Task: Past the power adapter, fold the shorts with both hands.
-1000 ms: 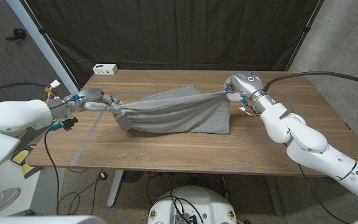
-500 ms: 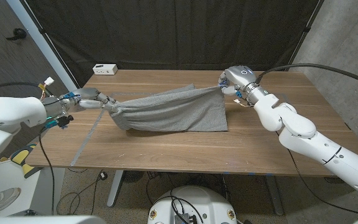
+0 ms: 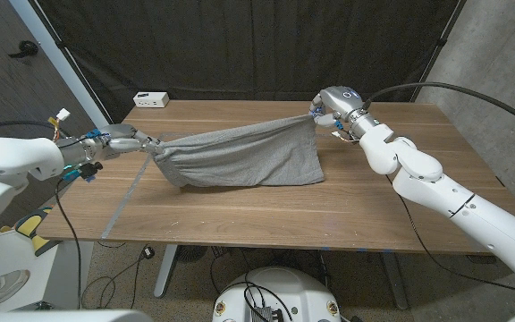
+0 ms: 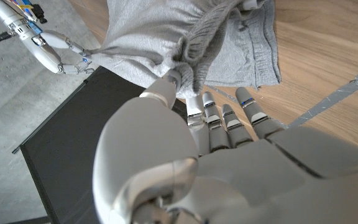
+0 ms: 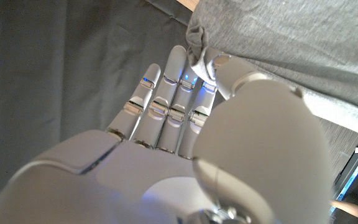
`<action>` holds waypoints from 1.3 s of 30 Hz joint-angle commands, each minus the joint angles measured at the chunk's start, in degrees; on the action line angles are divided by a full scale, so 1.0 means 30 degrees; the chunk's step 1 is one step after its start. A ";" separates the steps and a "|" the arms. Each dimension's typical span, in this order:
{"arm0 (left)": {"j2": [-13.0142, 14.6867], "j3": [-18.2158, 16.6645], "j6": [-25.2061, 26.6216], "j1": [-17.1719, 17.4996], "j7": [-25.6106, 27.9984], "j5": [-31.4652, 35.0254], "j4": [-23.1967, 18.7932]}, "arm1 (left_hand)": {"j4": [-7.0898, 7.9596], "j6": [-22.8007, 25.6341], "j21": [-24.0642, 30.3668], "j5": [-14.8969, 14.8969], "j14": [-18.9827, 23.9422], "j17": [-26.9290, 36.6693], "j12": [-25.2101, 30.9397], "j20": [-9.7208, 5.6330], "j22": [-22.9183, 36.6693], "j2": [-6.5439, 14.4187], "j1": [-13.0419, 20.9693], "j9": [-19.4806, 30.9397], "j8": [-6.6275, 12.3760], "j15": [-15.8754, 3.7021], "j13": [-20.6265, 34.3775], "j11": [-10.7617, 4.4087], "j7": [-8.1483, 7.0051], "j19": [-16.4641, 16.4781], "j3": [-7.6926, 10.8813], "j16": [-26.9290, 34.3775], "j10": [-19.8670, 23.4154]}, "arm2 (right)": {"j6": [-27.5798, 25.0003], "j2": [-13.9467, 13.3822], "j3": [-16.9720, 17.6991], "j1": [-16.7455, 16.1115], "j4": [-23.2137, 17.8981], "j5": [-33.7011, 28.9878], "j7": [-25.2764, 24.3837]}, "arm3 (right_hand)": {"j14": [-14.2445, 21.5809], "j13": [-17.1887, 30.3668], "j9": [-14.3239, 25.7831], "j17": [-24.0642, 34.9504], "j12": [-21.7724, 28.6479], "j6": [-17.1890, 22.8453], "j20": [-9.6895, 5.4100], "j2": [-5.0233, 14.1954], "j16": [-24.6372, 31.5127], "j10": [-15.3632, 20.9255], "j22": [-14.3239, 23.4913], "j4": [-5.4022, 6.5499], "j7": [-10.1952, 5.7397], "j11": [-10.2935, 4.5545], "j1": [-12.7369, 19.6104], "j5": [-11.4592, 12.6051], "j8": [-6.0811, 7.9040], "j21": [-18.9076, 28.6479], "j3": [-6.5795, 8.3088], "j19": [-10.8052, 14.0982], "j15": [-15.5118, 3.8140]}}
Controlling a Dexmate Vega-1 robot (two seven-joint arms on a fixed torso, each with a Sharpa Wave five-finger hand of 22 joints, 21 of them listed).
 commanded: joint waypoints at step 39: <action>-0.2186 0.5405 0.7325 -0.3084 1.4513 -0.2215 -0.3642 | 0.0275 -0.1279 0.1630 0.0082 0.1709 0.0194 0.0310 0.0540 0.0262 0.0481 -0.0361 0.8952 0.1363 0.0137 0.0207 0.0108 -0.0154 0.1391 0.0217 0.0713 0.0306 | 0.2718 0.3250 -0.4187 0.7186 0.9059 0.0377 -0.0476 | -0.0265 -0.0366 -0.0307 0.1230 -0.0436 -0.0444 -0.0030 0.0735 0.0252 -0.0065 0.0010 0.0018 -0.0369 -0.0174 -0.0266 -0.1160 -0.0303 0.0375 0.0595 -0.0162 -0.1019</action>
